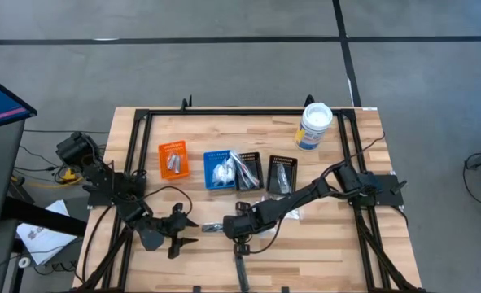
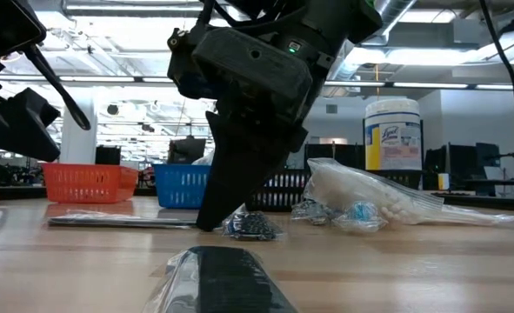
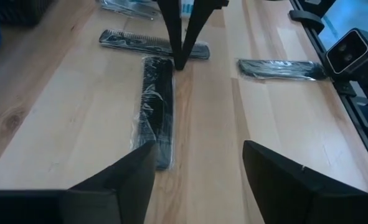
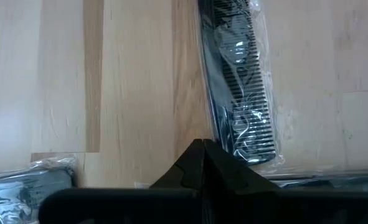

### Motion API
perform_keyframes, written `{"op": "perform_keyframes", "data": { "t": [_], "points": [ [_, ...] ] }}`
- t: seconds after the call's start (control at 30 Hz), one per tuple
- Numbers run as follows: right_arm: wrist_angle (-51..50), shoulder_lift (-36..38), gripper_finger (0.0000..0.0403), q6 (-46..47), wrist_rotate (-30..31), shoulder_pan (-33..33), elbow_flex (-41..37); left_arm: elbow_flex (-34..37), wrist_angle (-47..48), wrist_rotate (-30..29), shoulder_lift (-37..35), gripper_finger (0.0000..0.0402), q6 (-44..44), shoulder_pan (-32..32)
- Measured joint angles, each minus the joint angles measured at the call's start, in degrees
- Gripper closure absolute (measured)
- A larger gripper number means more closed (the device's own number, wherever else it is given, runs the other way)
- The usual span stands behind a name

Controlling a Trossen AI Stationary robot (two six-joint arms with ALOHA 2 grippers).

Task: Pick & Place Travel size toiletries
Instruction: Put the black comb into the right black bin

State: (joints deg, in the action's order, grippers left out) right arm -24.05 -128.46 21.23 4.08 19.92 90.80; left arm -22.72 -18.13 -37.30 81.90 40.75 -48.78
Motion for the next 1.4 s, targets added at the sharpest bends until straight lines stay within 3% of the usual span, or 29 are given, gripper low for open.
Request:
{"op": "perform_keyframes", "data": {
  "t": [0.37, 0.53, 0.73, 0.83, 1.03, 1.2, 1.4],
  "points": [
    [1.02, 0.28, 0.0403, -1.86, 2.54, 0.7, 0.22, 0.0, 0.09, -0.46, 0.01, 0.0177, -1.33, 0.52],
    [2.51, 0.94, 0.0403, -3.71, 6.77, 1.51, 0.27, 0.0, 0.35, 0.52, -0.01, 0.0198, -1.16, 3.18],
    [3.97, 2.29, 0.0403, -5.36, 12.89, 3.01, 0.42, 0.25, 1.67, 8.19, 0.01, 0.0239, -1.03, 7.5],
    [3.76, 2.98, 0.0398, -6.24, 15.56, 3.77, 0.4, 1.57, 1.64, 9.13, 0.01, 0.0254, 0.2, 8.0],
    [3.69, 3.02, 0.0341, -5.93, 15.89, 3.94, 0.42, 5.67, 0.26, 10.37, 0.01, 0.0265, 5.54, 8.0],
    [3.91, 3.02, 0.0281, -5.77, 15.86, 3.89, 0.42, 7.49, -7.75, 12.62, 0.01, 0.0264, 2.18, 8.61],
    [3.99, 3.02, 0.0227, -5.68, 15.75, 3.92, 0.42, 8.53, -8.86, 15.5, 0.01, 0.0266, 0.09, 12.19]
  ]
}}
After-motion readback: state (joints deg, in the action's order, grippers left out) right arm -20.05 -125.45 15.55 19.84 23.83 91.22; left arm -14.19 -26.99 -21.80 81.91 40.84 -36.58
